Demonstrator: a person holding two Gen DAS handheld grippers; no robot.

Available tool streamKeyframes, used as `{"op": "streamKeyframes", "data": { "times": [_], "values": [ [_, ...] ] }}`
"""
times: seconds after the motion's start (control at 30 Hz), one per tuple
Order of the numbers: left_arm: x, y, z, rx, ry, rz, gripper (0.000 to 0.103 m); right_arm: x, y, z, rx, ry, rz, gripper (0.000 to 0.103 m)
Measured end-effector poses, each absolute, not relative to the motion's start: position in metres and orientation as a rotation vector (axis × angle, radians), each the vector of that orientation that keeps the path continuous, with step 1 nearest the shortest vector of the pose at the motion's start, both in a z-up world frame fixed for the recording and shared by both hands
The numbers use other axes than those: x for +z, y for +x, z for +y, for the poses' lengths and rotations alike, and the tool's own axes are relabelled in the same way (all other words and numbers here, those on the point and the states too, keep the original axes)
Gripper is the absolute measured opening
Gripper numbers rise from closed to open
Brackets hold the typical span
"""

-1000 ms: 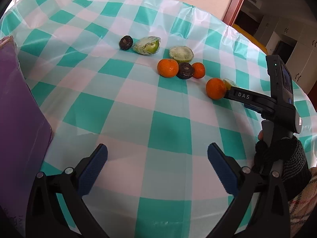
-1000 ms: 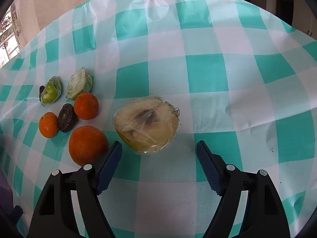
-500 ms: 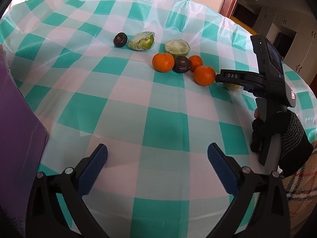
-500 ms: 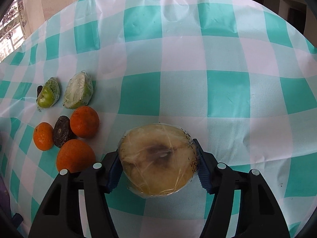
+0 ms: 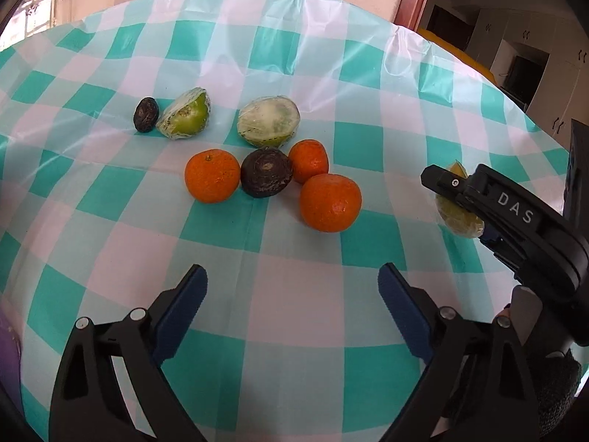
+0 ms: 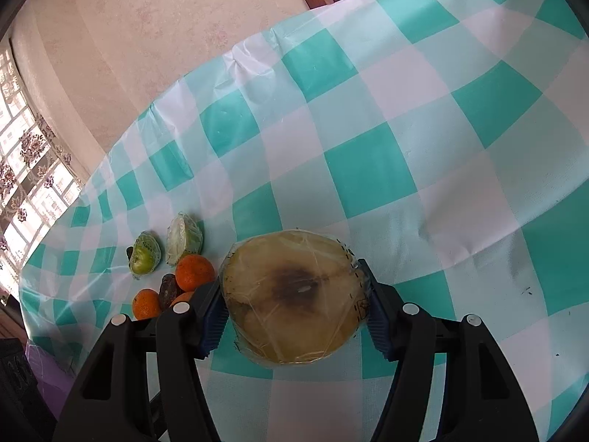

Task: Organize fruits
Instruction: 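Grasp an orange with the left tool while the right tool holds the wrapped half, then carry the orange with the left tool while the right tool carries the wrapped half to the box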

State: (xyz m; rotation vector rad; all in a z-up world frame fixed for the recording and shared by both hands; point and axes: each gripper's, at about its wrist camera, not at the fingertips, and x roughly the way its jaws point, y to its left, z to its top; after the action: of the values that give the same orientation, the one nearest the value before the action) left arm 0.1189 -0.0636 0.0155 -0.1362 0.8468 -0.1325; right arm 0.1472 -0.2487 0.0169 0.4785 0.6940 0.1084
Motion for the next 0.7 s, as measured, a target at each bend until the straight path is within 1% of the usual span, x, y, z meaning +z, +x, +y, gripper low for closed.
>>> {"op": "streamKeyframes", "data": {
  "times": [0.2,0.27,0.33,0.37,0.47,0.57,0.7],
  "values": [
    [0.012,0.161,-0.080,-0.121,-0.118,0.878,0.085,0.014,0.149,-0.256,0.112,0.546,0.685,0.062],
    [0.010,0.171,-0.086,-0.120,-0.103,0.890,0.077,0.015,0.147,-0.254,0.111,0.530,0.686,0.062],
    [0.011,0.175,-0.089,-0.115,-0.085,0.881,0.058,0.016,0.146,-0.251,0.109,0.504,0.687,0.062],
    [0.011,0.174,-0.091,-0.140,-0.087,0.878,0.045,0.017,0.146,-0.250,0.111,0.494,0.688,0.062],
    [0.012,0.168,-0.082,-0.162,-0.139,0.862,0.044,0.017,0.146,-0.248,0.112,0.485,0.689,0.062],
    [0.017,0.154,-0.063,-0.153,-0.222,0.808,0.043,0.016,0.146,-0.249,0.111,0.490,0.691,0.062],
    [0.019,0.130,-0.055,-0.160,-0.241,0.791,0.043,0.016,0.148,-0.248,0.113,0.482,0.702,0.062]
  ]
}}
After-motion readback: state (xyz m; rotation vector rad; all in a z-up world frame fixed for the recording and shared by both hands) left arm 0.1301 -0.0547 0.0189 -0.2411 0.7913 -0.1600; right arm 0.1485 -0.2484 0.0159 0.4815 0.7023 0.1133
